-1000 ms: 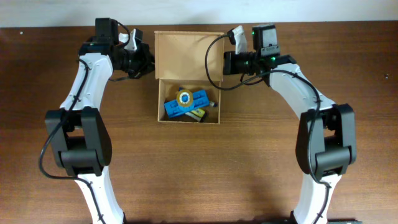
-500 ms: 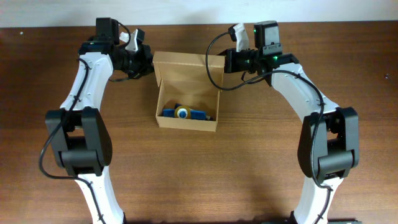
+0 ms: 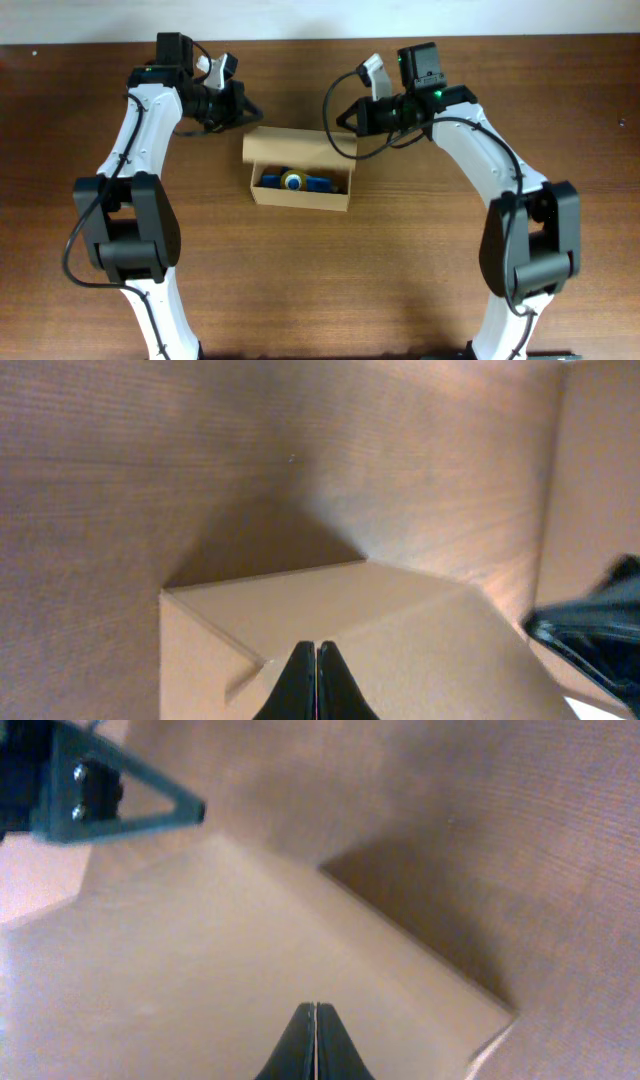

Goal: Pack container
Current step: 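Push the lid flap down over the box with both grippers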

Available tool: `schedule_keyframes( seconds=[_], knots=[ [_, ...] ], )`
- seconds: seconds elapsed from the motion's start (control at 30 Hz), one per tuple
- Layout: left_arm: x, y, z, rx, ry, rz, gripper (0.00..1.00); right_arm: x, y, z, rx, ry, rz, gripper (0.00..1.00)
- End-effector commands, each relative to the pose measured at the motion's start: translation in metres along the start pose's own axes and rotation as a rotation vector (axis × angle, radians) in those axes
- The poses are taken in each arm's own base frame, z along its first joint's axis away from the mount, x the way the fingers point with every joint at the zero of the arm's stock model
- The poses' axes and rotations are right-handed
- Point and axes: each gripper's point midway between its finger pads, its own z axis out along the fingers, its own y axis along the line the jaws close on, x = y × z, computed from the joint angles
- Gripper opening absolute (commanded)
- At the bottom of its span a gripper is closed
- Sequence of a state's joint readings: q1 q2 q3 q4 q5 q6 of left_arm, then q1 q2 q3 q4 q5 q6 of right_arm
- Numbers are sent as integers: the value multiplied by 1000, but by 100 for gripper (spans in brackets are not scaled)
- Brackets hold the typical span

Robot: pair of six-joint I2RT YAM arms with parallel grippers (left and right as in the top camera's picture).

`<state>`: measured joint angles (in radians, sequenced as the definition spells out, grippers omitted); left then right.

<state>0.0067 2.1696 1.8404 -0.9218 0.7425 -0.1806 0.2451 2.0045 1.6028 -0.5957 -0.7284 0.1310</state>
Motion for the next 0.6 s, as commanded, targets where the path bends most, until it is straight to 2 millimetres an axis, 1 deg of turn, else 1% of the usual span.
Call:
schedule_keyframes(
  seconds=[0.0, 0.13, 0.2, 0.27, 0.3, 0.4, 0.5, 0.57],
  knots=[
    [5, 10, -5, -92, 18, 45, 2, -2, 28, -14, 69, -8, -77, 3],
    [14, 26, -12, -202, 40, 18, 2, 17, 39, -5, 159, 52, -96, 4],
    [17, 30, -18, -249, 41, 10, 2, 27, 49, 5, 192, 83, -117, 3],
    [18, 32, -24, -286, 38, 10, 2, 35, 53, 13, 243, 101, -116, 4],
    [20, 37, -32, -339, 31, -18, 2, 43, 55, 21, 317, 112, -133, 4],
    [25, 44, -44, -422, 25, -63, 2, 51, 62, 30, 386, 122, -184, 4],
    [32, 46, -53, -466, 29, -104, 2, 59, 69, 39, 407, 141, -215, 4],
    [37, 48, -58, -491, 37, -133, 2, 65, 68, 45, 421, 157, -212, 4]
  ],
)
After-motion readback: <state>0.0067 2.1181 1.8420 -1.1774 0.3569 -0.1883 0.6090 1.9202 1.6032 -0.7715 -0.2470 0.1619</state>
